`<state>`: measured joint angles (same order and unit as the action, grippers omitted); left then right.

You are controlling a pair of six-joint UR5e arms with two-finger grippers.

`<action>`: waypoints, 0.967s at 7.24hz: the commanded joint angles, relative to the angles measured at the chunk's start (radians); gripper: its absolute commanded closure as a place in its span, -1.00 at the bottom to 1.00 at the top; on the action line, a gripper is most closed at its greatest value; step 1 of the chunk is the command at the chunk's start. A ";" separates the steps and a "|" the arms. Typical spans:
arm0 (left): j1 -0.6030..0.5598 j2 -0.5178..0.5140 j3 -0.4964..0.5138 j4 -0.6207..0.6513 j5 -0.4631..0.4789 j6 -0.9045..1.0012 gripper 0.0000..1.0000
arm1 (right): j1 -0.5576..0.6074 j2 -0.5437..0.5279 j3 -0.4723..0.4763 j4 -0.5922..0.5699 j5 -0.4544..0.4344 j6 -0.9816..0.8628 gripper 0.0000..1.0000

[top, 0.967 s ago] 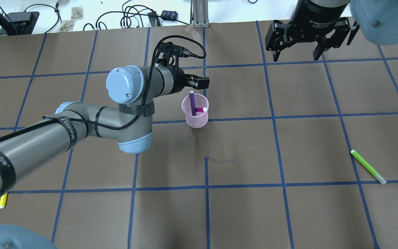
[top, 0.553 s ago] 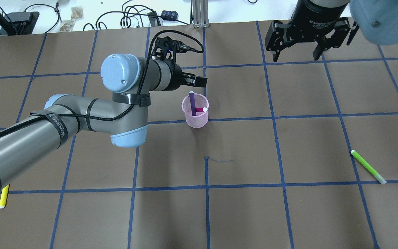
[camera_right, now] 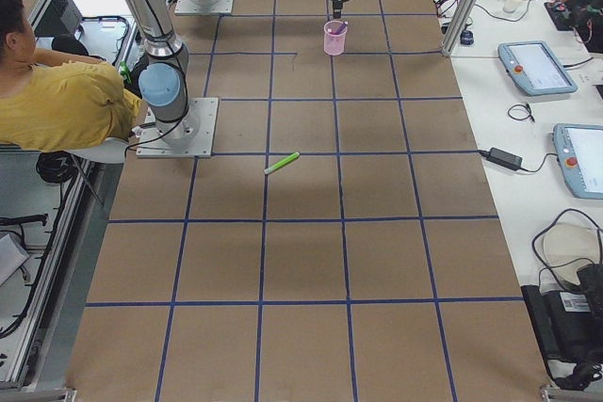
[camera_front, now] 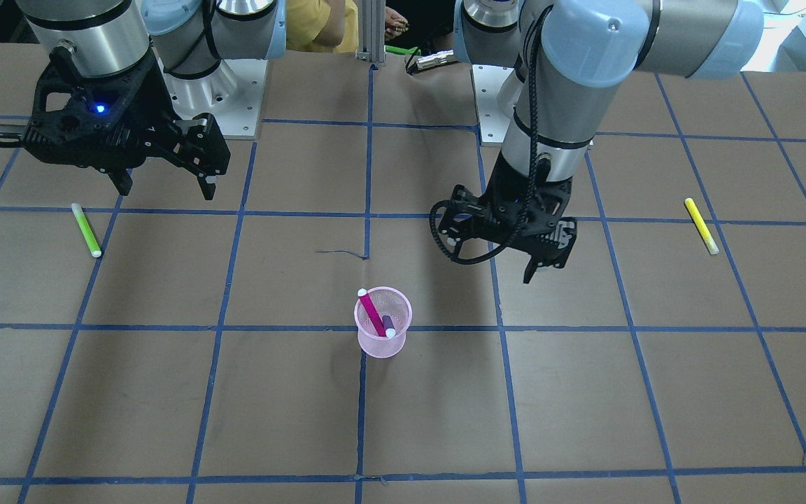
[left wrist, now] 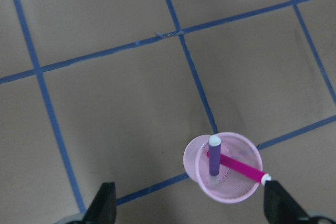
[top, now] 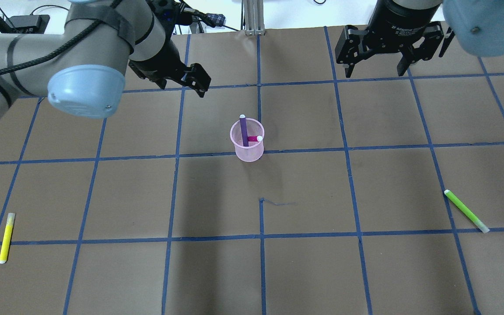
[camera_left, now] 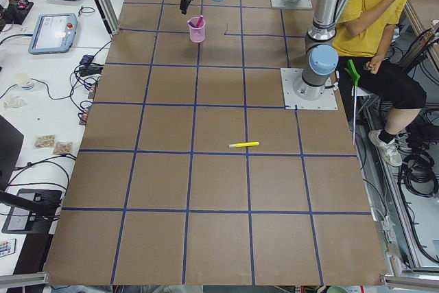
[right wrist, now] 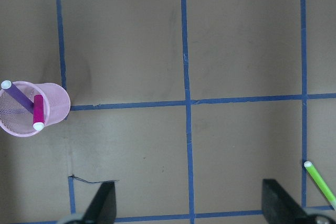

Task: Insert purple and pink pens into pink cup

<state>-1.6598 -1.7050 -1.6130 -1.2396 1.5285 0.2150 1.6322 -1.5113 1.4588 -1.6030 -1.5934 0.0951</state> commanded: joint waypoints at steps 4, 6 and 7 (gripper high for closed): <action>0.115 0.091 0.119 -0.317 -0.025 -0.087 -1.00 | 0.000 -0.001 0.000 0.000 0.000 -0.001 -0.96; 0.107 0.090 0.122 -0.352 0.044 -0.089 -1.00 | 0.000 0.000 0.000 0.000 -0.002 -0.003 -0.97; 0.107 0.093 0.122 -0.353 0.036 -0.089 -1.00 | 0.000 0.000 0.000 0.000 0.000 -0.014 -0.97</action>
<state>-1.5506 -1.6147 -1.4925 -1.5808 1.5565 0.1291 1.6321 -1.5116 1.4588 -1.6030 -1.5945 0.0905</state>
